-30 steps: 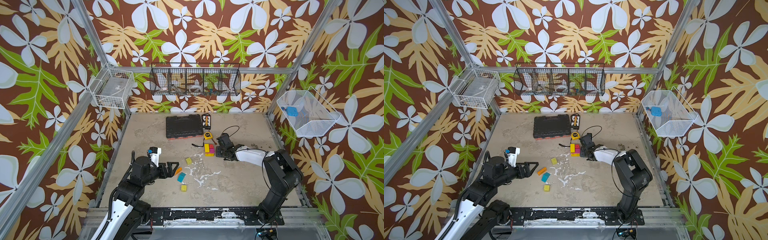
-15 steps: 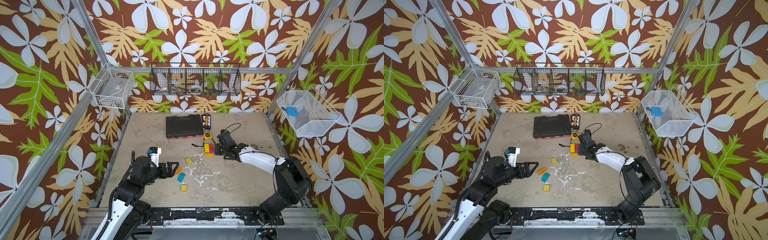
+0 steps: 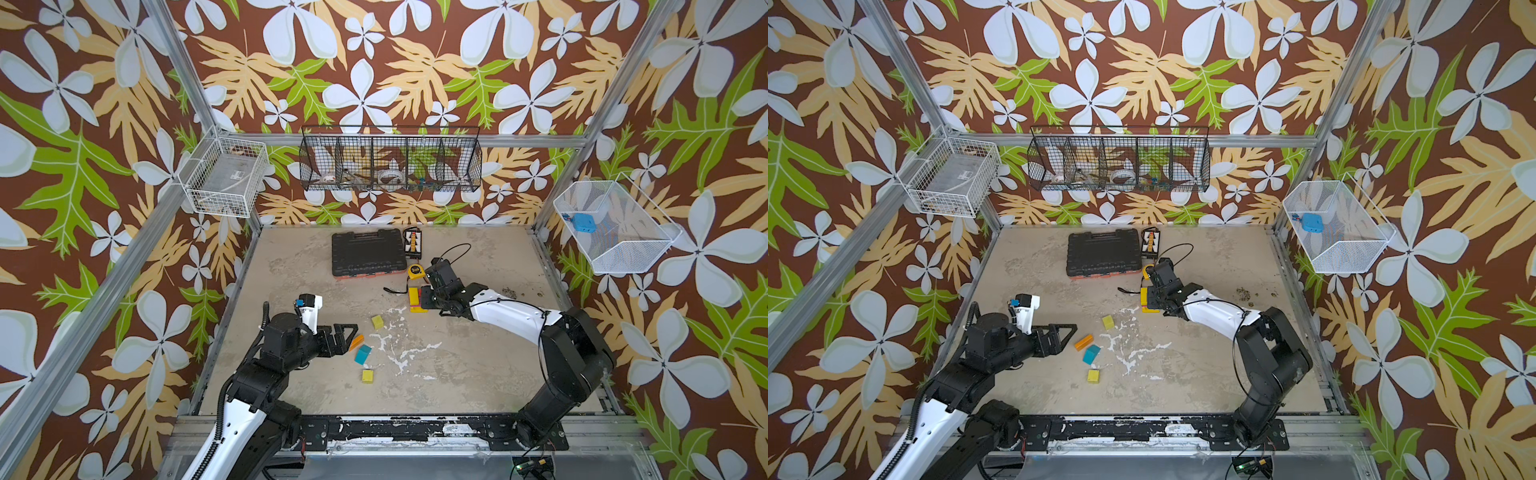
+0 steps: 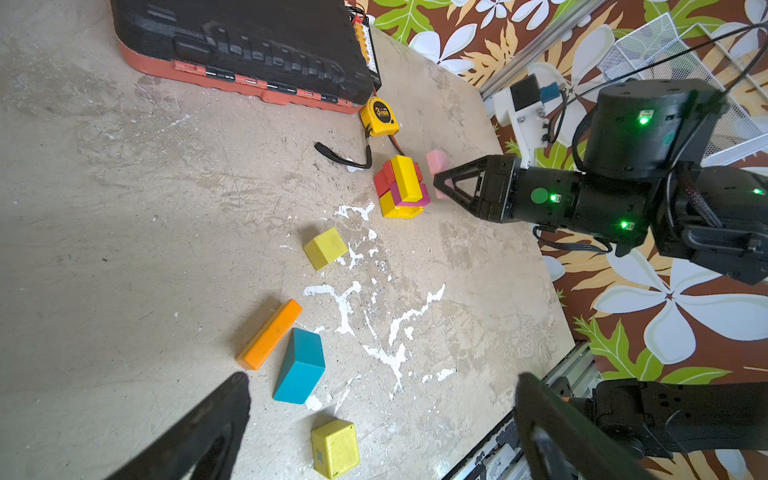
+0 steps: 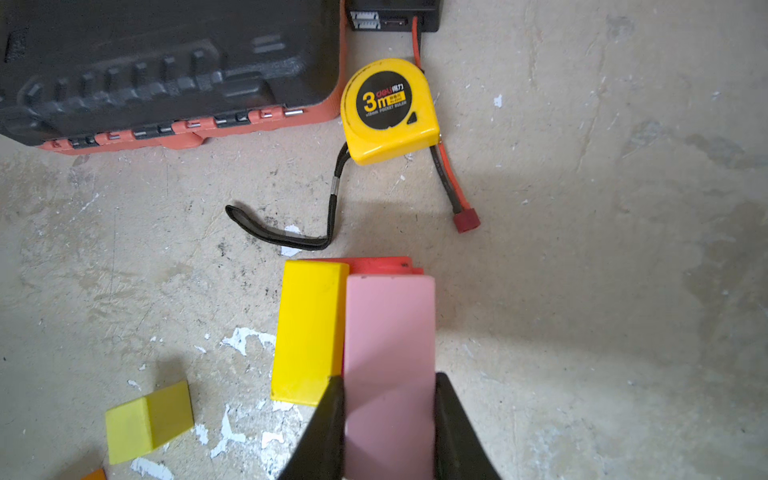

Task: Build the wood block tower
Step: 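Lift the pink block and set it upright beside the long yellow block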

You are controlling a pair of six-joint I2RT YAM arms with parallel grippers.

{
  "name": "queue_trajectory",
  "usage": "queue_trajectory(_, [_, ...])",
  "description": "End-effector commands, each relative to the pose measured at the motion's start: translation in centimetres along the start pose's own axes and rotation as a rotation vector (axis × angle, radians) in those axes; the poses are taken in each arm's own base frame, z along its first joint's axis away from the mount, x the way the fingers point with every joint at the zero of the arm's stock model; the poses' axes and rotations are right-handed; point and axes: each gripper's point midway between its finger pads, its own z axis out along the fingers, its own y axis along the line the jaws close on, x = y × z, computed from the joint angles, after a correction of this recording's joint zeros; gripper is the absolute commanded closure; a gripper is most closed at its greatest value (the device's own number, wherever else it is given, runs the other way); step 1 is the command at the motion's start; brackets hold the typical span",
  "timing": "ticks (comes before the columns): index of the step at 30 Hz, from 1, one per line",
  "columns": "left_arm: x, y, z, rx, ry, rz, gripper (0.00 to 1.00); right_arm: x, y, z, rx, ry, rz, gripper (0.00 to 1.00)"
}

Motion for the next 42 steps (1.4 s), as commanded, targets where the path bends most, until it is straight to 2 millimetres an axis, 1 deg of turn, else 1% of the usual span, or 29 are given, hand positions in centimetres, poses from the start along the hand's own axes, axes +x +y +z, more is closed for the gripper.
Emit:
queue_trajectory(1, [-0.4,-0.4,0.0,0.018,-0.018,0.015,0.00,0.1,0.1,0.3,0.003,0.007,0.002,0.77])
queue_trajectory(14, [-0.4,-0.4,0.0,0.018,-0.019,0.014,0.00,0.3,0.0,1.1,0.015,0.022,-0.001,0.73])
queue_trajectory(17, [-0.4,-0.4,0.0,0.018,-0.017,0.015,0.00,0.3,0.0,1.1,0.015,0.022,0.001,0.70])
queue_trajectory(24, [-0.4,-0.4,0.0,0.017,-0.017,0.014,0.00,0.3,0.0,1.2,0.016,0.022,0.001,0.58])
queue_trajectory(27, [-0.4,-0.4,0.0,0.018,-0.017,0.015,0.00,0.2,0.1,1.2,0.014,0.021,0.003,0.56])
queue_trajectory(30, [-0.4,-0.4,0.0,0.018,-0.019,0.015,0.00,0.2,0.2,1.2,0.013,0.021,0.002,0.56])
queue_trajectory(40, [-0.4,-0.4,0.0,0.019,-0.020,0.016,0.00,-0.5,0.0,0.2,0.015,-0.005,0.010,0.53])
queue_trajectory(42, [-0.4,-0.4,0.0,0.018,-0.019,0.015,0.00,-0.7,0.0,-0.2,0.012,-0.016,0.013,0.53])
